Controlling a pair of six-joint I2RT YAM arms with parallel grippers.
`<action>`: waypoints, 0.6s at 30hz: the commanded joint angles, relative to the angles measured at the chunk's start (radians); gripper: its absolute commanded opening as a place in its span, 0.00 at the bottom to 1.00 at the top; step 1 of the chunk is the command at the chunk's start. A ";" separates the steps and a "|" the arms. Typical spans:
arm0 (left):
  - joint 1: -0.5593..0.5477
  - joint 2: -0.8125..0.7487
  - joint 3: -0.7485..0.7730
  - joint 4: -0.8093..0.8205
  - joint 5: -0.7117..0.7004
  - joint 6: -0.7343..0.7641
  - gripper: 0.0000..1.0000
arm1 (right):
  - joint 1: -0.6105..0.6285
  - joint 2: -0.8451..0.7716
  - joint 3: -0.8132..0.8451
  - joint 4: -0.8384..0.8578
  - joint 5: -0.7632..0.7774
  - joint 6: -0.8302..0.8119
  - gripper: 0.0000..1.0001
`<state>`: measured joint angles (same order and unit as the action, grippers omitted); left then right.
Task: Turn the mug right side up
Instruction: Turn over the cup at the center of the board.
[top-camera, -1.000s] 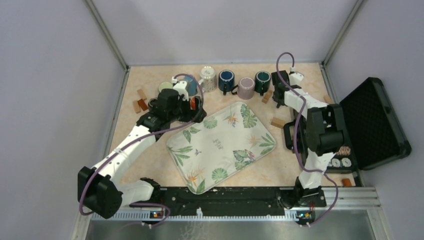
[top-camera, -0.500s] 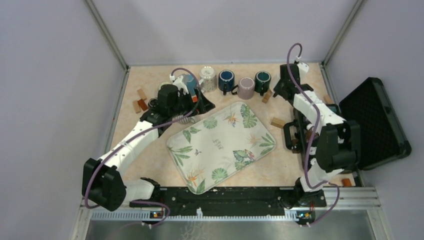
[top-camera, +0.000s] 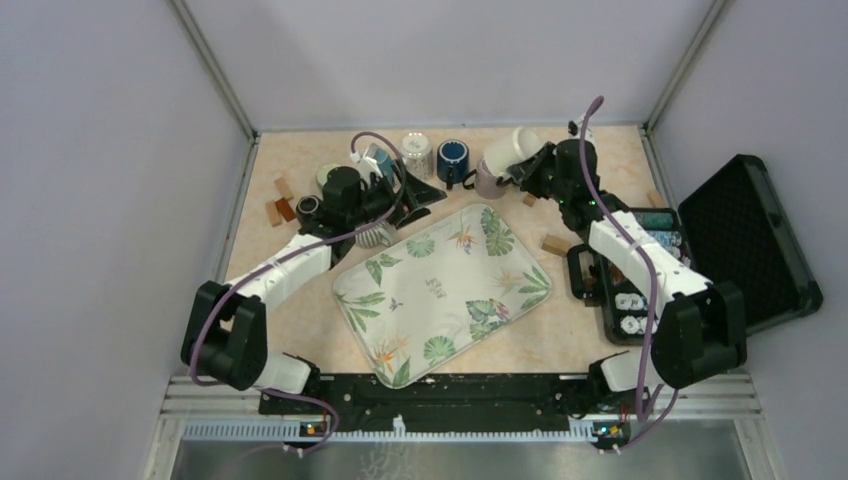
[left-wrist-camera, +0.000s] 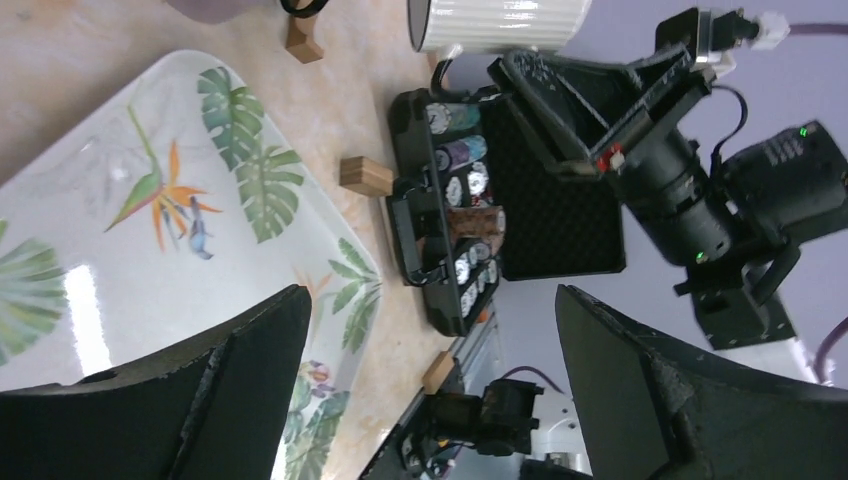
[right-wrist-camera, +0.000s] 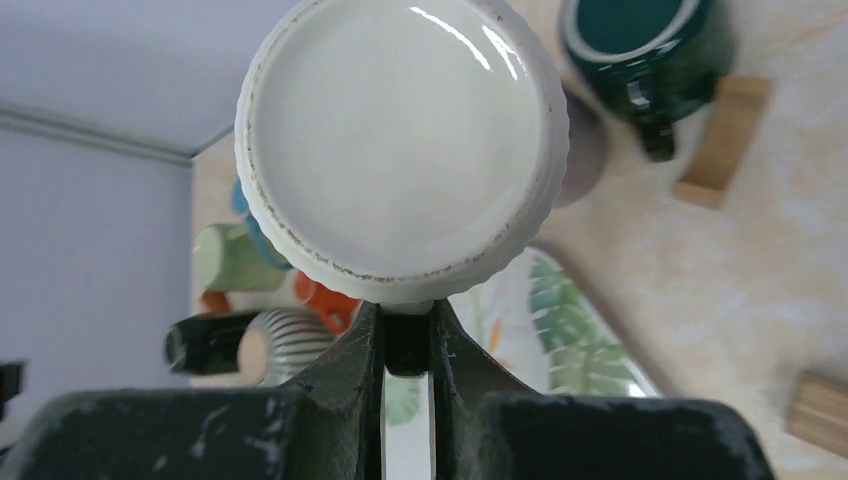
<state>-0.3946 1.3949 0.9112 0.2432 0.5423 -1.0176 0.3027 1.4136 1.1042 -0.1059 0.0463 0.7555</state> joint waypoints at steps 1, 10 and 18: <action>0.010 0.058 -0.025 0.276 0.090 -0.160 0.98 | 0.065 -0.103 -0.024 0.319 -0.138 0.126 0.00; 0.032 0.131 -0.019 0.454 0.142 -0.290 0.98 | 0.171 -0.099 -0.086 0.562 -0.209 0.291 0.00; 0.034 0.147 -0.029 0.522 0.134 -0.334 0.98 | 0.190 -0.027 -0.118 0.742 -0.297 0.441 0.00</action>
<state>-0.3660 1.5311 0.8898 0.6376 0.6582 -1.3075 0.4847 1.3769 0.9691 0.3389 -0.1875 1.0966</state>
